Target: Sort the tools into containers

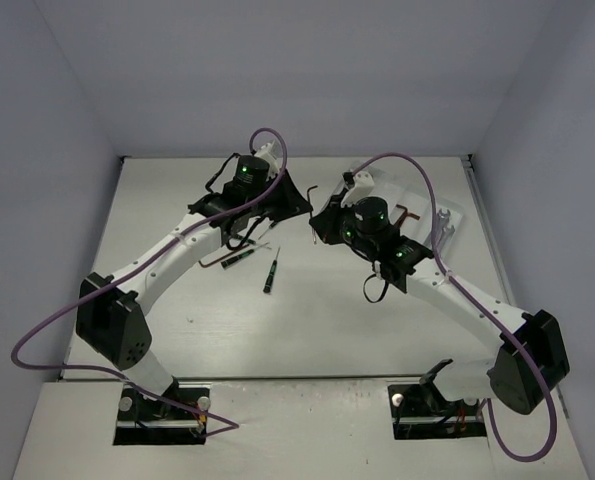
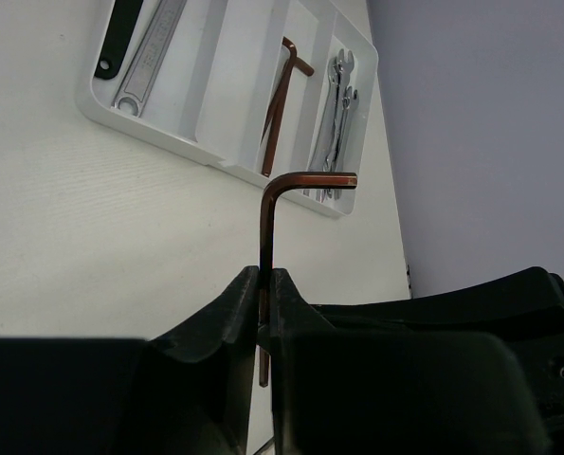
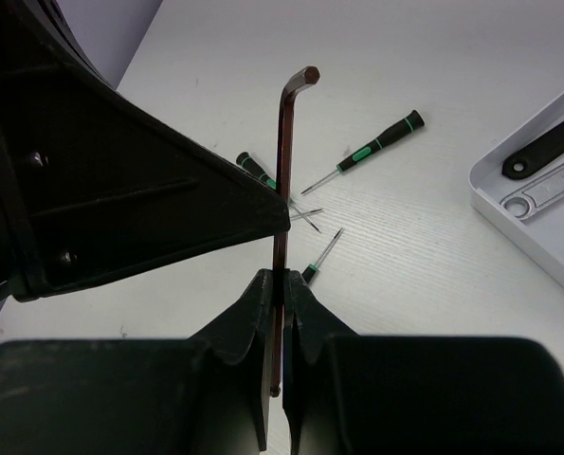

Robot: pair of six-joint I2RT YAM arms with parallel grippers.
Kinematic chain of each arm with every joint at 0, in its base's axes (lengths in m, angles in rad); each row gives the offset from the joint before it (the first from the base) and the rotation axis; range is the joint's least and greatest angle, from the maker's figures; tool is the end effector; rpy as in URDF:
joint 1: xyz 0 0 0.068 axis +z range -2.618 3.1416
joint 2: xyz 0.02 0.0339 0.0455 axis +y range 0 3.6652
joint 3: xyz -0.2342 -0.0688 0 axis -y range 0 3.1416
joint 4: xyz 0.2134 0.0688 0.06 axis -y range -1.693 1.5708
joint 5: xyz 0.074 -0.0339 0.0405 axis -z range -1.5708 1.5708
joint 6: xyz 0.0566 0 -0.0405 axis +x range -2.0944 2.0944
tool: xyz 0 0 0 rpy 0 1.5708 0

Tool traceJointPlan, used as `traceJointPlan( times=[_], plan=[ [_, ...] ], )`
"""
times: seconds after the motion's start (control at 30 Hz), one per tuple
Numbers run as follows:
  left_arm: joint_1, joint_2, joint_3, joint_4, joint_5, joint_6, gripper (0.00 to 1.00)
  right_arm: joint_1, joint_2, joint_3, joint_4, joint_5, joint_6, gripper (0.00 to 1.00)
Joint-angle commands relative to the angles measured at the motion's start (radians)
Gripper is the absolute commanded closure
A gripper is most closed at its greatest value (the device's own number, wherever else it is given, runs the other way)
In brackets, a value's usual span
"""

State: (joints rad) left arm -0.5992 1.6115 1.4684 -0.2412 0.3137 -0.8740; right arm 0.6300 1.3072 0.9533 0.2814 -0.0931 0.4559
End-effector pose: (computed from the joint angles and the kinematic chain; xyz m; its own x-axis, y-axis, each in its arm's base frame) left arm 0.2939 -0.2219 0.3285 -0.7913 -0.3430 -0.5062 0.2585 0.5627 -0.7852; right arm 0.2474 0.1869 0.3125 -0.3438 0.2918 -0.8925 -0.5682 0.6921 0.4452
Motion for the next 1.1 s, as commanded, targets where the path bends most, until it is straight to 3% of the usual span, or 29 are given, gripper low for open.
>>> traceJointPlan(
  times=[0.0, 0.13, 0.2, 0.37, 0.63, 1.0, 1.07],
  plan=[
    [-0.015, -0.083, 0.018, 0.044, -0.002, 0.017, 0.87, 0.0, -0.038, -0.009, 0.07, 0.061, -0.008, 1.0],
    [-0.014, -0.094, 0.028, 0.0, -0.043, 0.052, 0.5, -0.032, -0.046, -0.014, 0.053, 0.088, -0.004, 1.0],
    [-0.014, -0.1, 0.04, -0.024, -0.061, 0.079, 0.43, -0.053, -0.047, -0.021, 0.04, 0.091, 0.01, 1.0],
    [-0.014, -0.127, 0.041, -0.084, -0.114, 0.148, 0.4, -0.156, -0.052, -0.044, -0.002, 0.169, 0.05, 1.0],
    [-0.007, -0.218, -0.05, -0.232, -0.301, 0.405, 0.4, -0.413, 0.069, -0.014, -0.098, 0.259, 0.126, 1.0],
    [0.043, -0.308, -0.199, -0.318, -0.389, 0.541, 0.4, -0.55, 0.45, 0.138, -0.102, 0.239, 0.13, 1.0],
    [0.08, -0.297, -0.209, -0.325, -0.365, 0.569, 0.4, -0.556, 0.492, 0.163, -0.102, 0.231, 0.117, 0.92]
  ],
)
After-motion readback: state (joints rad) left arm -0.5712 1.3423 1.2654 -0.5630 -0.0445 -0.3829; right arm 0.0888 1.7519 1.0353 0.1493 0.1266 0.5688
